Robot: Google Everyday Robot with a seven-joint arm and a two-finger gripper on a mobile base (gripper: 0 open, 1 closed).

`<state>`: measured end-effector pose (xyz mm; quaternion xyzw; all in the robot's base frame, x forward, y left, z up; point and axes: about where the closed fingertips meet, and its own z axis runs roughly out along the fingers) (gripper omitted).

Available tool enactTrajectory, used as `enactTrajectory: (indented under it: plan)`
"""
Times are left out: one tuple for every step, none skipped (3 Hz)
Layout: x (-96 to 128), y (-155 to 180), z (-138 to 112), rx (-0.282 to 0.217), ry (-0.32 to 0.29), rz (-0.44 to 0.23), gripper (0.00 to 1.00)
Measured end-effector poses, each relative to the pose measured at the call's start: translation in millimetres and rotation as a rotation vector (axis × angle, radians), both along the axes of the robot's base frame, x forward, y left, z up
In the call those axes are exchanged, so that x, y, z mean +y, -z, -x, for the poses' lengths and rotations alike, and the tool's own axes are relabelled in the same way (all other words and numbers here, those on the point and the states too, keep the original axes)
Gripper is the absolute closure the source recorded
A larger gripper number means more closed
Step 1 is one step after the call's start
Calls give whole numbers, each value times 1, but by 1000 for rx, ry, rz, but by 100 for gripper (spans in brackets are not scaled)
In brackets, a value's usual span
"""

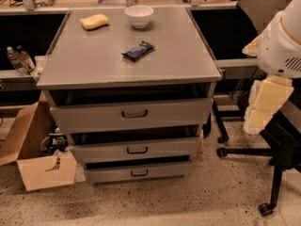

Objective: Open bottom drawer

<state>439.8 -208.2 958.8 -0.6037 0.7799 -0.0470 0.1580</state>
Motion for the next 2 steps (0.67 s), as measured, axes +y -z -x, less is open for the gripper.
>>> enactTrajectory:
  plan:
    - [38,74,-7,57,-70,-56,0]
    - [80,187,-9,162,-145,-137,0]
